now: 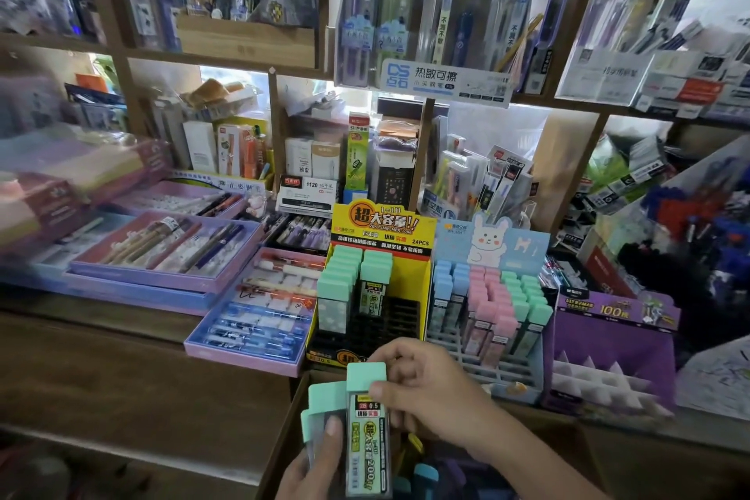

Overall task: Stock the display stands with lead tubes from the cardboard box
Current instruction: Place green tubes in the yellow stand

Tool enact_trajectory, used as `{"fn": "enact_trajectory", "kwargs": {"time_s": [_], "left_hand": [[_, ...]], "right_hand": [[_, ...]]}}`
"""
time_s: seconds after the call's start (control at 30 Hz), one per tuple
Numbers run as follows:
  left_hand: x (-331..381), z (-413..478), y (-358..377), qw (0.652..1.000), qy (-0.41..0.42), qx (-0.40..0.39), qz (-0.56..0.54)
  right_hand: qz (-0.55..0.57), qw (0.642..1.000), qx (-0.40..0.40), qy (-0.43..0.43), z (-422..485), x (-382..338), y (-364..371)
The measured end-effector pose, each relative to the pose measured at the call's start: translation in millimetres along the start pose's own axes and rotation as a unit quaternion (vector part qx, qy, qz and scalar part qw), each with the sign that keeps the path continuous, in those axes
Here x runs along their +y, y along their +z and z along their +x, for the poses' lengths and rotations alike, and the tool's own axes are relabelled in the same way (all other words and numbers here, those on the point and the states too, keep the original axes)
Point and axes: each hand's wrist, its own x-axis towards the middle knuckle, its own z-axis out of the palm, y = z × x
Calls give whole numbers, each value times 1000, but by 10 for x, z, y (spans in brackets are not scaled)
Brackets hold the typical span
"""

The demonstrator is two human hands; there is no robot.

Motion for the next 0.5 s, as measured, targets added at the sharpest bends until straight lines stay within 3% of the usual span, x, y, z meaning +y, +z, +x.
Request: {"fn": "enact_trajectory", "kwargs": {"time_s": [0.1,0.33,0.5], "left_hand": [[-6,106,-60,995,-66,-34,-64],[34,214,-136,979,-172,-1,-109],[-3,195,-221,979,-174,-1,-109]], "right_hand": [[5,1000,21,-19,16,-27,-62],[-21,991,115,-70,135,-218,-259],[-24,977,184,-110,266,-401,-371]]}}
